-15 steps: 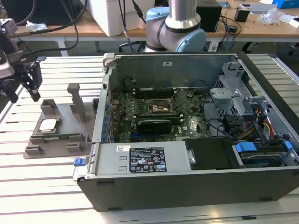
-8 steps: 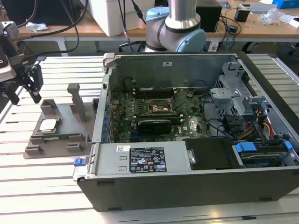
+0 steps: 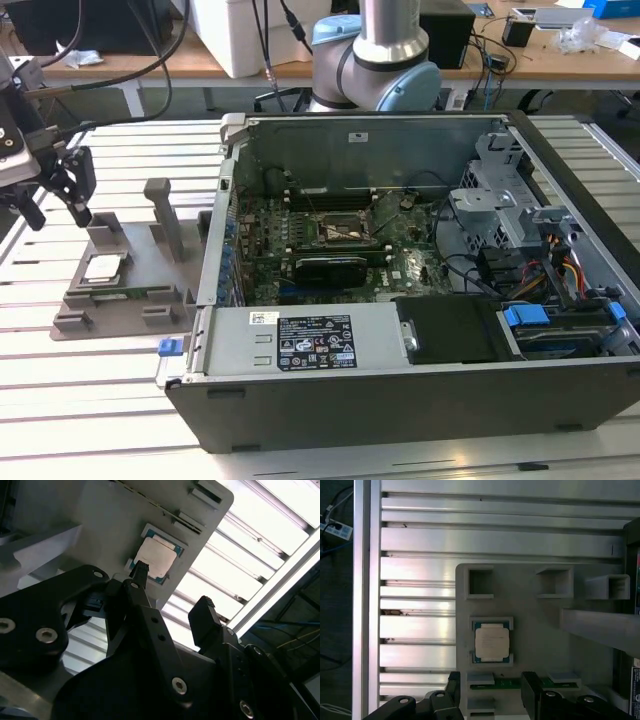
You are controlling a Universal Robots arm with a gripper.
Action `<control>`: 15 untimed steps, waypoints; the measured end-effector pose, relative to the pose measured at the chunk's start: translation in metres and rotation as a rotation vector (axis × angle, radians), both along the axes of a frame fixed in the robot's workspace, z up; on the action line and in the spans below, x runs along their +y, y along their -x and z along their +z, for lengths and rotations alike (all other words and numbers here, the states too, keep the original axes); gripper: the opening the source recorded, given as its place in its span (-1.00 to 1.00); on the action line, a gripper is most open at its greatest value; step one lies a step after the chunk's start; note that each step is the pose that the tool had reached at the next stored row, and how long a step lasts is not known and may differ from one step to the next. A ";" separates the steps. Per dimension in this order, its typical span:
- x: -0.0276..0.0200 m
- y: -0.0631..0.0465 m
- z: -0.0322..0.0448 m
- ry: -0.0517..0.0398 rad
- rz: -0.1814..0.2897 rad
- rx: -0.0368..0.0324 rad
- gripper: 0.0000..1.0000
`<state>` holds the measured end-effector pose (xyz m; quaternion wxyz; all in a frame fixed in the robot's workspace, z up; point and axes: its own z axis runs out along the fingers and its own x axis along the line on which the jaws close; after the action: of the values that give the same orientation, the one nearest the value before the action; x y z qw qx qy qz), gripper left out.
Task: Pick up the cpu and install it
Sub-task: 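Pick up the cpu and move it towards the insertion slot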
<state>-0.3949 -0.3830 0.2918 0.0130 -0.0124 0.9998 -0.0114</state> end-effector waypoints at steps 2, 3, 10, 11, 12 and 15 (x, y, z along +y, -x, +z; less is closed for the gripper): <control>0.0000 0.000 -0.0023 0.0000 0.000 0.0000 0.20; 0.0000 0.000 -0.0031 0.0000 0.000 0.0001 0.20; 0.0000 0.000 -0.0094 0.0000 0.000 0.0000 0.20; 0.0000 0.000 -0.0103 -0.0001 0.000 -0.0001 0.20; 0.0000 0.000 -0.0109 0.0000 0.000 0.0000 0.20; 0.0000 0.000 -0.0141 0.0000 0.000 0.0000 0.20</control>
<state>-0.3949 -0.3830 0.2777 0.0130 -0.0124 0.9998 -0.0114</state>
